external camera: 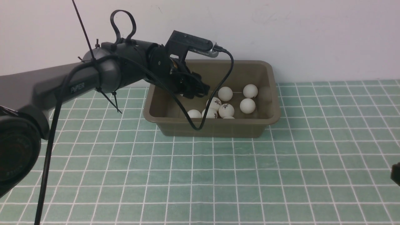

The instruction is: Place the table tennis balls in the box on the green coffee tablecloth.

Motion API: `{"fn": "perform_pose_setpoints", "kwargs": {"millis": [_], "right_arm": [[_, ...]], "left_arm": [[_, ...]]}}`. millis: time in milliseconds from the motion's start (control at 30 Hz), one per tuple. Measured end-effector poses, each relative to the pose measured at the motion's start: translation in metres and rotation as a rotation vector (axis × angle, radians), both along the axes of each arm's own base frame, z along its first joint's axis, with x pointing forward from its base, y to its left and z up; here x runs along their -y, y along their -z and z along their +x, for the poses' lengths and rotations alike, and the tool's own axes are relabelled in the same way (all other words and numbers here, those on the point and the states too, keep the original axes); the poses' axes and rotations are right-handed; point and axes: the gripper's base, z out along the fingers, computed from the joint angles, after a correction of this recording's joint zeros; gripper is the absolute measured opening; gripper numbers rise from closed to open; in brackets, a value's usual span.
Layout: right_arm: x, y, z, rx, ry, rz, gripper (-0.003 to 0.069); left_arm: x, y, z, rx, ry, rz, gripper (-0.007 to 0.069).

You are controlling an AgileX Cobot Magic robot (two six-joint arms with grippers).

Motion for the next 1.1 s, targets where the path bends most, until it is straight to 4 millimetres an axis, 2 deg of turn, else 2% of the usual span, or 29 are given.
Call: {"fn": "perform_pose_setpoints", "kwargs": {"millis": [33,67,133,200,267,333,500,633,733,867,1100], "right_arm": [[0.0,0.0,0.0,0.0,0.0,0.0,-0.0016],[0.0,0.0,0.0,0.0,0.0,0.001,-0.0016],[0.0,0.0,0.0,0.0,0.0,0.001,-0.0016],[0.0,0.0,0.0,0.002,0.0,-0.004,-0.0016],[0.0,0.0,0.0,0.005,0.001,-0.01,-0.0016],[0.0,0.0,0.0,0.005,0.001,-0.01,-0.0016],[0.0,0.0,0.0,0.005,0.001,-0.011,-0.0016],[0.0,0.0,0.0,0.005,0.001,-0.011,-0.0016],[0.0,0.0,0.0,0.006,0.001,-0.011,-0.0016],[0.0,0.0,0.0,0.006,0.001,-0.011,-0.0016],[0.0,0.0,0.0,0.006,0.001,-0.012,-0.0016]], "left_arm": [[0.0,-0.014,-0.001,0.011,0.004,0.001,0.0547],[-0.002,-0.036,-0.003,0.048,0.008,-0.002,0.0513],[-0.006,-0.067,-0.008,0.098,0.014,0.009,0.0432],[-0.017,-0.11,-0.025,0.154,0.017,0.054,0.0278],[-0.028,-0.132,-0.04,0.164,0.012,0.122,0.0141],[-0.039,-0.149,-0.055,0.154,-0.003,0.175,0.0039],[-0.053,-0.173,-0.082,0.108,-0.028,0.214,-0.0004],[-0.061,-0.198,-0.112,0.148,-0.025,0.131,-0.0004],[-0.067,-0.204,-0.138,0.2,-0.013,0.065,-0.0004],[-0.076,-0.199,-0.166,0.248,-0.004,0.017,-0.0004],[-0.096,-0.171,-0.217,0.272,-0.01,-0.028,-0.0004]]}}
